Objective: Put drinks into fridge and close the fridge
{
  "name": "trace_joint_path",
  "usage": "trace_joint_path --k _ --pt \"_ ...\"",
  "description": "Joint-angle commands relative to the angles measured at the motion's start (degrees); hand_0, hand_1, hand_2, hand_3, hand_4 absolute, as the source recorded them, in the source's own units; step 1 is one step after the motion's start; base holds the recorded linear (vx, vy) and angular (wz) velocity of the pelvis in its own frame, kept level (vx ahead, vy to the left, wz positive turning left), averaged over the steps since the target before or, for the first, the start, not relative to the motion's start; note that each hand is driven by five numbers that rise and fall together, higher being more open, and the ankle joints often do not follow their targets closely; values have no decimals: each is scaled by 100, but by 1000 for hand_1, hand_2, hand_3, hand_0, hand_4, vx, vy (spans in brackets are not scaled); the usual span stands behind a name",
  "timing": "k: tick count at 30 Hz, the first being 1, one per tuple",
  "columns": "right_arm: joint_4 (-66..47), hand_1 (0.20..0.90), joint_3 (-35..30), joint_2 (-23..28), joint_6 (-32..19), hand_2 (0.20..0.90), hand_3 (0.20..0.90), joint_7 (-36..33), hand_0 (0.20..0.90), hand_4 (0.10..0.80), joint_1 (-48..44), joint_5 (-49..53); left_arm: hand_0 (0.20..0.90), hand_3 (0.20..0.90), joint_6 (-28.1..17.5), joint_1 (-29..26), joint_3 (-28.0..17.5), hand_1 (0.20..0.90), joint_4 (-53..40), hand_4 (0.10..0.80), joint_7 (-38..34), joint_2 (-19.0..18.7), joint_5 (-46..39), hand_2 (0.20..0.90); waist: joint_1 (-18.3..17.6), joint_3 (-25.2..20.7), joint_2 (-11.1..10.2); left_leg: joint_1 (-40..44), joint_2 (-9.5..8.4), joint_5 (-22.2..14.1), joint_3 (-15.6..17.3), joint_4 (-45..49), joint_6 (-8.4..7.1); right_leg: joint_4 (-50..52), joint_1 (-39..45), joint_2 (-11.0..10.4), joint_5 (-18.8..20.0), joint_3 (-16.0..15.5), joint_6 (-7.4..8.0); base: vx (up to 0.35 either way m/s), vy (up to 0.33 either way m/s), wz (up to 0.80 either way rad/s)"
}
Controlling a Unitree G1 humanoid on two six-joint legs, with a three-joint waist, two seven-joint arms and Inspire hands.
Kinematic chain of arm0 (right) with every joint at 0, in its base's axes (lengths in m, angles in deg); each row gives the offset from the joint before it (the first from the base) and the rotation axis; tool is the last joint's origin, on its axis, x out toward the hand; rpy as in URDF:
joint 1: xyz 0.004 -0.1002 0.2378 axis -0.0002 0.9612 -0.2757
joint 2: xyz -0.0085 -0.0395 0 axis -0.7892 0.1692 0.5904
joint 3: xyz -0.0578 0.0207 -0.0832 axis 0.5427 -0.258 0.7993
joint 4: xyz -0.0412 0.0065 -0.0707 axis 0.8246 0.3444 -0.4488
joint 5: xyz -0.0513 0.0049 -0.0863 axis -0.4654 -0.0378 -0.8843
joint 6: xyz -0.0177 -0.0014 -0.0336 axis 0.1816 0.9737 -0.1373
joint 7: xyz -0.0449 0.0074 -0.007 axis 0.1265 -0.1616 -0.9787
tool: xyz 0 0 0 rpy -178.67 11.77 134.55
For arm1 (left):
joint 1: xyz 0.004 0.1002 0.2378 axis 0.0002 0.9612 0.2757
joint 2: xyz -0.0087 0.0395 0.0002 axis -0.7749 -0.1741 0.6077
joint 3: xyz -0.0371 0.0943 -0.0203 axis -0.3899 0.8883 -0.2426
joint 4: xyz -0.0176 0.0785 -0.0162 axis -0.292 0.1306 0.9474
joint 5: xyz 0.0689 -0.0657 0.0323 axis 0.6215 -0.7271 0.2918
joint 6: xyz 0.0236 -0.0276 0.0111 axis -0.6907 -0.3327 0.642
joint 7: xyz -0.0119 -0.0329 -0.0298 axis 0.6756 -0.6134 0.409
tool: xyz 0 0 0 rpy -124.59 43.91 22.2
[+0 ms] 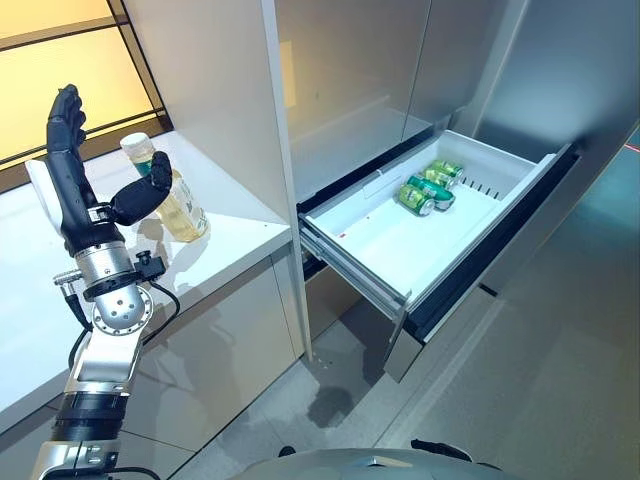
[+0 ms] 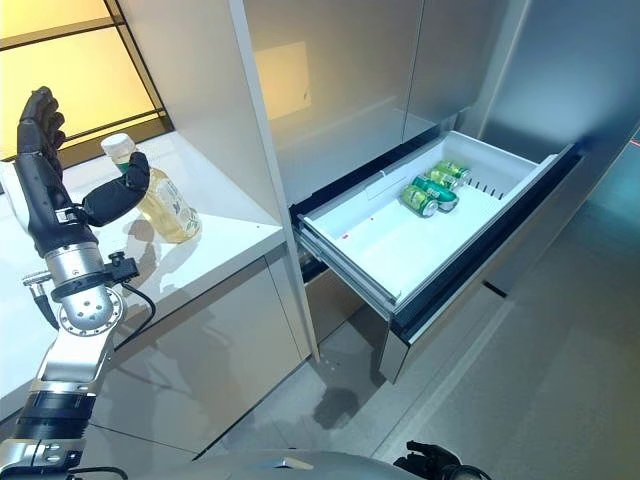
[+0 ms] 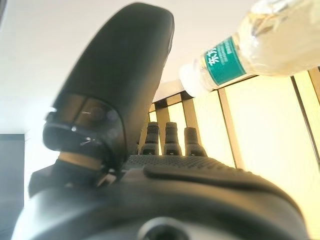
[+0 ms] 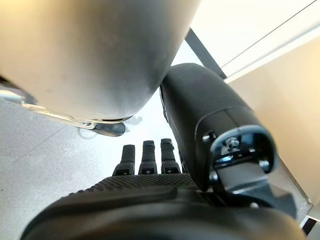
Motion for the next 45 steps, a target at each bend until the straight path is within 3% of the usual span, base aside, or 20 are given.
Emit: trace_joint_path --k 1,11,27,41,45 --pt "4 900 -35 -2 42 900 900 63 900 800 -47 -6 900 900 -88 -479 -519 900 -116 800 -209 -238 239 900 71 -26 36 265 -199 -950 -326 33 146 94 -405 94 102 -164 181 0 0 0" --pt "-68 900 -76 22 148 900 900 66 900 800 -69 -40 900 900 389 -486 -441 900 193 800 -185 -234 -154 900 43 -20 53 274 -196 -938 -310 33 140 95 -406 100 117 -154 195 0 0 0" --pt "-93 900 -96 67 275 900 900 85 900 800 -125 -83 900 900 824 -549 -308 900 328 800 870 118 -1847 900 15 -4 78 302 -192 -929 -305 33 148 99 -396 111 126 -125 203 0 0 0" --pt "-142 900 -79 123 319 900 900 133 900 800 -131 -170 900 900 532 -588 -315 900 192 800 1745 477 -3605 900 -16 27 87 326 -193 -934 -297 33 158 115 -403 106 138 -114 203 0 0 0" --pt "-139 900 -97 136 321 900 900 157 900 800 -128 -204 900 900 461 -558 -372 900 176 800 1812 524 -3661 900 -9 27 85 328 -193 -935 -296 33 157 113 -395 106 133 -115 202 0 0 0"
